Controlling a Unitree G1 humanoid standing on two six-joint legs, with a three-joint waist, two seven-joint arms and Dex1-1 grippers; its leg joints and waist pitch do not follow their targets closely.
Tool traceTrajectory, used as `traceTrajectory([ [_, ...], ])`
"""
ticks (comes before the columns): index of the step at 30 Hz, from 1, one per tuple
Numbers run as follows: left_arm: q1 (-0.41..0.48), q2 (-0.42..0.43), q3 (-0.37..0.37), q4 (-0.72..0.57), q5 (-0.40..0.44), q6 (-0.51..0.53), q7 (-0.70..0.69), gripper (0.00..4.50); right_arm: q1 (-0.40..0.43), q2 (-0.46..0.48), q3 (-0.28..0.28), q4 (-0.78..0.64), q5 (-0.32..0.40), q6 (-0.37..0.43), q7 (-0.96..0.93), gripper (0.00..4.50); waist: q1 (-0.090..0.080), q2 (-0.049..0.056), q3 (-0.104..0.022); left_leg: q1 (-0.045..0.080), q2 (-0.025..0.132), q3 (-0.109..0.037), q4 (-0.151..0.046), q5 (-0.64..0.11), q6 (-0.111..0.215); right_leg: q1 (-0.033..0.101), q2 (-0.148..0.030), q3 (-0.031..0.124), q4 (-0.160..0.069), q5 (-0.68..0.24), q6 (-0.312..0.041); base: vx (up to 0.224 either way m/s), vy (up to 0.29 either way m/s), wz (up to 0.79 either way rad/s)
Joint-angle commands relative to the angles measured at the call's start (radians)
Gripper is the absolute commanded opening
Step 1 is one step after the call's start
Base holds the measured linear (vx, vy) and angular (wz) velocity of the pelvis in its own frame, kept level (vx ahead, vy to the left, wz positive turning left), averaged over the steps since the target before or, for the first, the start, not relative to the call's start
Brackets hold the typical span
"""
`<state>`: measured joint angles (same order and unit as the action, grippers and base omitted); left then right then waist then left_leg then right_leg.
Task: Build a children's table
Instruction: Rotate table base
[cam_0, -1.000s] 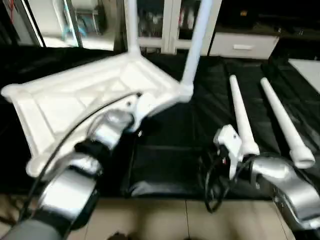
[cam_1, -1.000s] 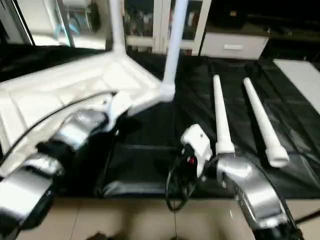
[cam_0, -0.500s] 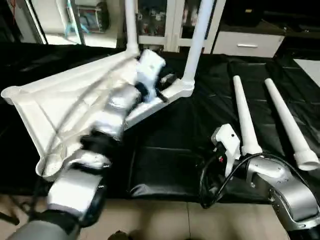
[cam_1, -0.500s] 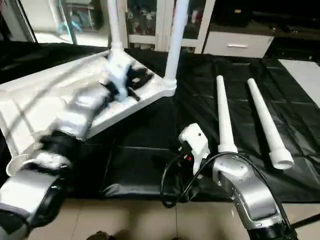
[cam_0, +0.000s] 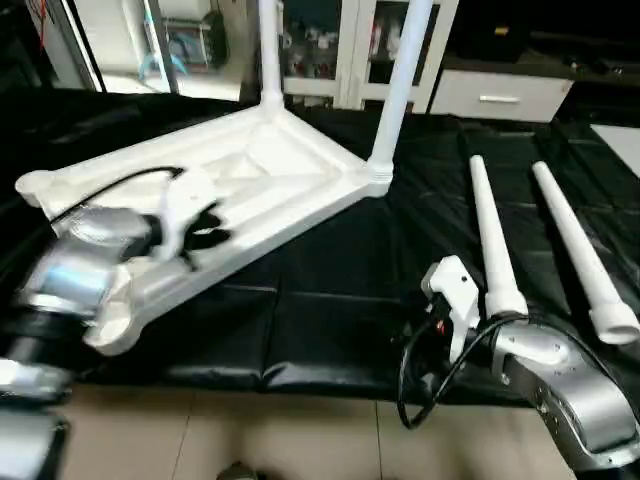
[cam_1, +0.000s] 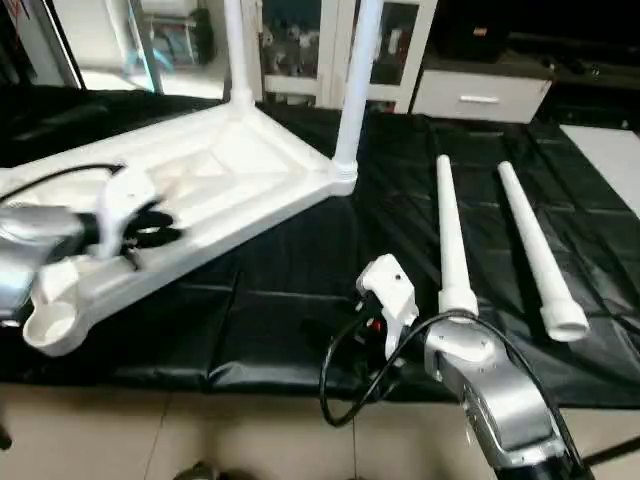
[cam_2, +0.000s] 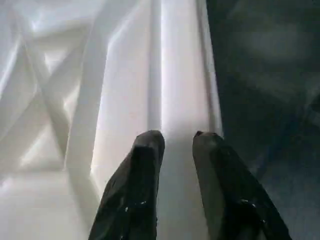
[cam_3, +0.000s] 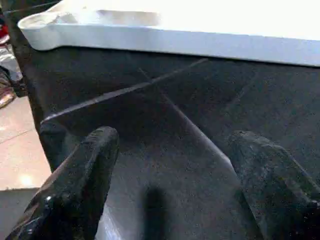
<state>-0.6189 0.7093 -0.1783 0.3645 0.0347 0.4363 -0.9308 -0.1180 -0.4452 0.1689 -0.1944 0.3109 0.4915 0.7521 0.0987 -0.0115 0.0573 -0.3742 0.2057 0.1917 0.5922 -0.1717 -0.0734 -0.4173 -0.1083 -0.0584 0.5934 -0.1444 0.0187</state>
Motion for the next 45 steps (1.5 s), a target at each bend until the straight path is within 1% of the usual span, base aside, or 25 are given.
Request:
traceTrajectory([
  [1, 0.008, 0.012, -0.033, -0.042, 0.002, 0.047, -0.036, 1.32, -0.003, -0.007, 0.004, -0.014, -0.002, -0.010, 0.009, 3.75, -0.005, 0.015, -0.061, 0.026, 0.019, -0.019, -0.093, -0.440, -0.061, 0.027, -0.028, 0.030, -0.074, -0.422, -0.133, 0.000, 0.000, 0.00],
  [2, 0.010, 0.024, -0.040, -0.043, 0.010, 0.061, -0.049, 1.32, -0.003, -0.009, 0.006, -0.013, -0.005, -0.012, 0.011, 3.75, -0.004, 0.012, -0.061, 0.027, 0.018, -0.018, -0.091, -0.436, -0.058, 0.026, -0.029, 0.031, -0.075, -0.423, -0.136, 0.000, 0.000, 0.00],
  [5, 0.007, 0.032, -0.049, -0.032, 0.034, 0.056, -0.048, 1.32, -0.002, -0.010, 0.006, -0.014, -0.005, -0.011, 0.012, 3.75, -0.004, 0.014, -0.062, 0.024, 0.018, -0.018, -0.091, -0.422, -0.056, 0.028, -0.029, 0.031, -0.074, -0.412, -0.139, 0.000, 0.000, 0.00],
  [6, 0.005, 0.037, -0.056, -0.027, 0.045, 0.055, -0.050, 1.32, -0.002, -0.011, 0.006, -0.016, -0.004, -0.011, 0.013, 3.75, -0.006, 0.012, -0.062, 0.022, 0.017, -0.018, -0.091, -0.418, -0.055, 0.029, -0.028, 0.030, -0.074, -0.405, -0.138, 0.000, 0.000, 0.00],
  [7, 0.005, 0.038, -0.057, -0.027, 0.047, 0.055, -0.051, 1.32, -0.002, -0.012, 0.006, -0.016, -0.003, -0.010, 0.014, 3.75, -0.006, 0.013, -0.063, 0.022, 0.017, -0.018, -0.091, -0.415, -0.055, 0.030, -0.028, 0.030, -0.073, -0.401, -0.138, 0.000, 0.000, 0.00],
  [8, 0.010, 0.041, -0.048, -0.041, 0.023, 0.075, -0.069, 1.32, 0.001, -0.015, 0.004, -0.019, -0.002, -0.010, 0.016, 3.75, -0.008, 0.016, -0.064, 0.022, 0.017, -0.018, -0.091, -0.412, -0.055, 0.031, -0.028, 0.031, -0.072, -0.393, -0.142, 0.000, 0.000, 0.00],
  [9, 0.012, 0.040, -0.045, -0.046, 0.017, 0.079, -0.073, 1.32, 0.002, -0.016, 0.003, -0.019, -0.001, -0.010, 0.016, 3.75, -0.010, 0.014, -0.064, 0.021, 0.016, -0.018, -0.091, -0.407, -0.053, 0.032, -0.027, 0.030, -0.071, -0.386, -0.146, 0.000, 0.000, 0.00],
  [10, 0.013, 0.040, -0.044, -0.047, 0.014, 0.081, -0.075, 1.32, 0.002, -0.016, 0.003, -0.019, -0.001, -0.010, 0.017, 3.75, -0.010, 0.015, -0.064, 0.022, 0.017, -0.018, -0.090, -0.407, -0.053, 0.031, -0.027, 0.030, -0.070, -0.380, -0.151, 0.000, 0.000, 0.00],
  [12, 0.025, 0.050, -0.039, -0.078, -0.021, 0.116, -0.114, 1.32, 0.008, -0.021, -0.001, -0.022, 0.000, -0.010, 0.020, 3.75, -0.011, 0.018, -0.065, 0.022, 0.017, -0.017, -0.090, -0.402, -0.055, 0.032, -0.027, 0.031, -0.067, -0.363, -0.162, 0.000, 0.000, 0.00],
  [13, 0.026, 0.051, -0.040, -0.080, -0.022, 0.118, -0.117, 1.32, 0.008, -0.021, -0.001, -0.022, 0.000, -0.010, 0.020, 3.75, -0.010, 0.017, -0.065, 0.023, 0.017, -0.017, -0.090, -0.400, -0.054, 0.032, -0.027, 0.031, -0.067, -0.357, -0.165, 0.000, 0.000, 0.00],
  [14, 0.036, 0.061, -0.040, -0.099, -0.040, 0.136, -0.149, 1.32, 0.013, -0.024, -0.003, -0.024, 0.001, -0.010, 0.022, 3.75, -0.011, 0.017, -0.066, 0.021, 0.017, -0.016, -0.089, -0.392, -0.050, 0.034, -0.026, 0.031, -0.065, -0.344, -0.172, 0.000, 0.000, 0.00],
  [22, 0.041, 0.060, -0.031, -0.103, -0.053, 0.159, -0.172, 1.32, 0.016, -0.026, -0.003, -0.023, -0.001, -0.010, 0.027, 3.75, -0.012, 0.017, -0.064, 0.024, 0.016, -0.015, -0.089, -0.402, -0.051, 0.033, -0.025, 0.030, -0.068, -0.359, -0.170, 0.000, 0.000, 0.00],
  [23, 0.048, 0.071, -0.037, -0.108, -0.052, 0.162, -0.186, 1.32, 0.016, -0.026, -0.001, -0.023, -0.003, -0.010, 0.028, 3.75, -0.011, 0.019, -0.064, 0.024, 0.016, -0.016, -0.089, -0.403, -0.051, 0.033, -0.025, 0.030, -0.067, -0.360, -0.170, 0.000, 0.000, 0.00],
  [24, 0.055, 0.080, -0.044, -0.112, -0.049, 0.165, -0.192, 1.32, 0.016, -0.026, 0.001, -0.022, -0.004, -0.011, 0.028, 3.75, -0.012, 0.016, -0.064, 0.022, 0.016, -0.016, -0.089, -0.406, -0.051, 0.034, -0.025, 0.030, -0.068, -0.366, -0.167, 0.000, 0.000, 0.00],
  [27, 0.075, 0.099, -0.071, -0.114, -0.026, 0.165, -0.186, 1.32, 0.015, -0.025, 0.008, -0.023, -0.007, -0.012, 0.029, 3.75, -0.012, 0.017, -0.063, 0.024, 0.016, -0.017, -0.090, -0.414, -0.051, 0.033, -0.025, 0.030, -0.069, -0.383, -0.159, 0.000, 0.000, 0.00],
  [31, 0.073, 0.075, -0.081, -0.092, -0.007, 0.164, -0.154, 1.32, 0.014, -0.027, 0.011, -0.021, -0.007, -0.013, 0.032, 3.75, -0.011, 0.018, -0.062, 0.028, 0.017, -0.017, -0.090, -0.426, -0.054, 0.029, -0.025, 0.031, -0.072, -0.394, -0.159, 0.000, 0.000, 0.00],
  [33, 0.076, 0.069, -0.085, -0.092, -0.004, 0.162, -0.151, 1.32, 0.015, -0.028, 0.012, -0.024, -0.007, -0.012, 0.032, 3.75, -0.011, 0.019, -0.062, 0.028, 0.016, -0.017, -0.090, -0.432, -0.055, 0.030, -0.025, 0.031, -0.073, -0.400, -0.157, 0.000, 0.000, 0.00],
  [36, 0.076, 0.059, -0.088, -0.096, -0.007, 0.166, -0.150, 1.32, 0.018, -0.031, 0.011, -0.028, -0.006, -0.010, 0.034, 3.75, -0.012, 0.017, -0.060, 0.027, 0.015, -0.018, -0.090, -0.444, -0.053, 0.031, -0.027, 0.030, -0.077, -0.441, -0.144, 0.000, 0.000, 0.00],
  [37, 0.076, 0.057, -0.088, -0.098, -0.009, 0.168, -0.152, 1.32, 0.018, -0.031, 0.011, -0.028, -0.006, -0.010, 0.034, 3.75, -0.011, 0.019, -0.060, 0.027, 0.015, -0.019, -0.090, -0.448, -0.054, 0.031, -0.027, 0.029, -0.078, -0.451, -0.140, 0.000, 0.000, 0.00],
  [38, 0.077, 0.050, -0.090, -0.108, -0.019, 0.175, -0.157, 1.32, 0.019, -0.032, 0.011, -0.029, -0.006, -0.009, 0.034, 3.75, -0.012, 0.018, -0.060, 0.029, 0.015, -0.020, -0.090, -0.457, -0.055, 0.028, -0.027, 0.029, -0.080, -0.464, -0.136, 0.000, 0.000, 0.00],
  [39, 0.078, 0.043, -0.093, -0.116, -0.026, 0.181, -0.160, 1.32, 0.020, -0.033, 0.011, -0.030, -0.006, -0.009, 0.034, 3.75, -0.011, 0.023, -0.060, 0.030, 0.015, -0.020, -0.090, -0.461, -0.056, 0.027, -0.027, 0.029, -0.081, -0.466, -0.136, 0.000, 0.000, 0.00],
  [40, 0.077, 0.037, -0.094, -0.120, -0.029, 0.184, -0.160, 1.32, 0.020, -0.033, 0.011, -0.030, -0.006, -0.009, 0.035, 3.75, -0.012, 0.020, -0.060, 0.031, 0.016, -0.021, -0.090, -0.465, -0.056, 0.027, -0.027, 0.029, -0.082, -0.466, -0.136, 0.000, 0.000, 0.00],
  [43, 0.076, 0.031, -0.096, -0.123, -0.031, 0.186, -0.158, 1.32, 0.020, -0.034, 0.010, -0.030, -0.006, -0.009, 0.035, 3.75, -0.011, 0.020, -0.062, 0.027, 0.016, -0.022, -0.091, -0.455, -0.055, 0.031, -0.027, 0.028, -0.080, -0.451, -0.138, 0.000, 0.000, 0.00],
  [44, 0.057, -0.013, -0.084, -0.111, -0.045, 0.185, -0.130, 1.32, 0.018, -0.036, 0.008, -0.028, -0.006, -0.009, 0.034, 3.75, -0.013, 0.019, -0.062, 0.024, 0.015, -0.021, -0.091, -0.446, -0.054, 0.032, -0.026, 0.028, -0.078, -0.435, -0.143, 0.000, 0.000, 0.00],
  [45, 0.040, -0.036, -0.067, -0.103, -0.053, 0.182, -0.110, 1.32, 0.017, -0.037, 0.006, -0.028, -0.004, -0.008, 0.035, 3.75, -0.012, 0.021, -0.062, 0.027, 0.016, -0.020, -0.090, -0.446, -0.054, 0.031, -0.026, 0.029, -0.079, -0.431, -0.146, 0.000, 0.000, 0.00],
])
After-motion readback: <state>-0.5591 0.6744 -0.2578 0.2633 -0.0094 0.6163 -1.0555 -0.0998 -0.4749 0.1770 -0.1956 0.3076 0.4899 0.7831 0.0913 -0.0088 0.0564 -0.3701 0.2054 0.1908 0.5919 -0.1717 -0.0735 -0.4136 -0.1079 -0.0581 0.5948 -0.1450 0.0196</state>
